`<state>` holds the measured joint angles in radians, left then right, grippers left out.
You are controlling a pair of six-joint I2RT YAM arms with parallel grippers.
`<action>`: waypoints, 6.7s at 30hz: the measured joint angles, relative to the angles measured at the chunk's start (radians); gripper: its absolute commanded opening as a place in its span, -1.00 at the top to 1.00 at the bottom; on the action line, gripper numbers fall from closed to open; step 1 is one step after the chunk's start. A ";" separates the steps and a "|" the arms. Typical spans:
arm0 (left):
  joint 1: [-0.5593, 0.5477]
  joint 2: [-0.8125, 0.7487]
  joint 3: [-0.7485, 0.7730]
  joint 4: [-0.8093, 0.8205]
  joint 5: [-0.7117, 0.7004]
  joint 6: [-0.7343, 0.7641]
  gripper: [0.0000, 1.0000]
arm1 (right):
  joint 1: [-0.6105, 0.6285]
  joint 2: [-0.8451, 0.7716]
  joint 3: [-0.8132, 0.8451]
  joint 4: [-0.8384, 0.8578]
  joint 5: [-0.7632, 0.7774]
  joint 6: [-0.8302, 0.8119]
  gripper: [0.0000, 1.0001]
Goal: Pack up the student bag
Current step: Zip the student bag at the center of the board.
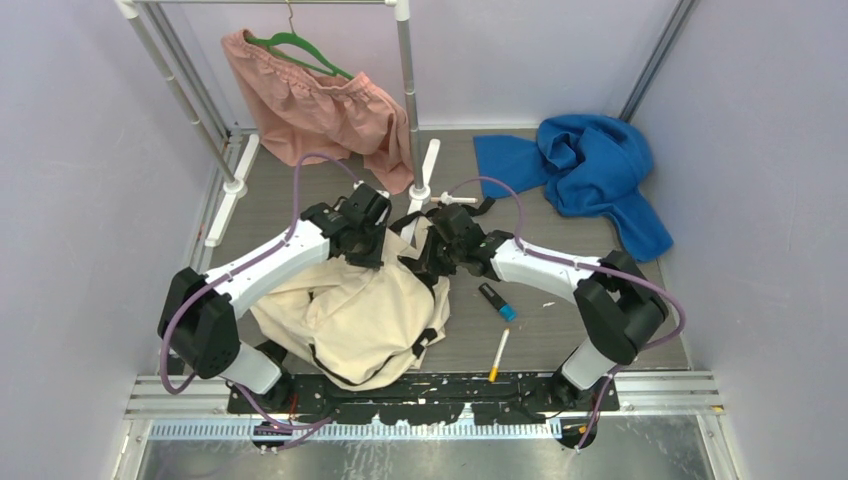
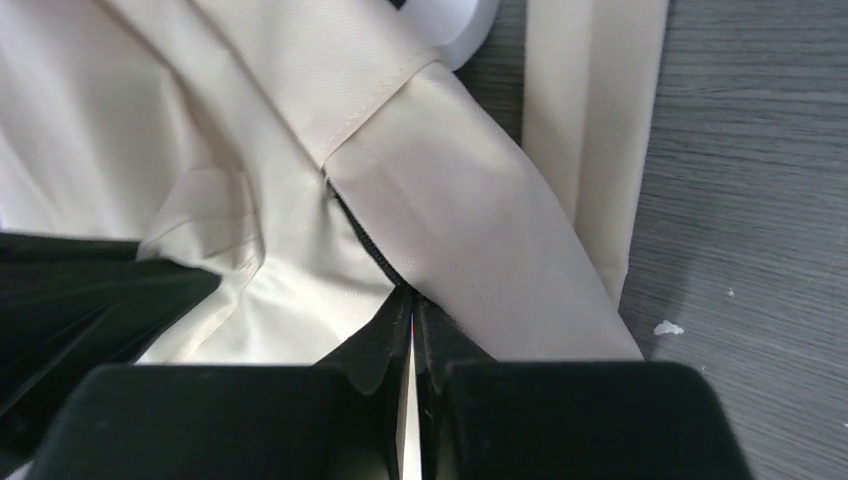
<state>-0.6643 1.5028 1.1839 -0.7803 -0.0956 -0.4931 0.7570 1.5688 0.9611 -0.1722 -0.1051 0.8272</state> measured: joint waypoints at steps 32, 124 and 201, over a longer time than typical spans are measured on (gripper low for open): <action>0.006 -0.016 -0.021 0.018 0.047 0.012 1.00 | -0.026 0.180 0.006 0.269 -0.029 0.183 -0.15; 0.034 -0.025 0.013 0.027 0.150 0.002 0.25 | -0.188 -0.153 -0.113 -0.073 -0.288 -0.030 0.98; -0.214 0.622 0.798 -0.534 -0.131 -0.724 0.17 | -0.189 -0.217 -0.105 -0.180 -0.251 -0.066 0.98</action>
<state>-0.8783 2.1250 1.9816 -1.3144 -0.2268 -1.2171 0.5682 1.3521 0.8562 -0.3523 -0.3565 0.7612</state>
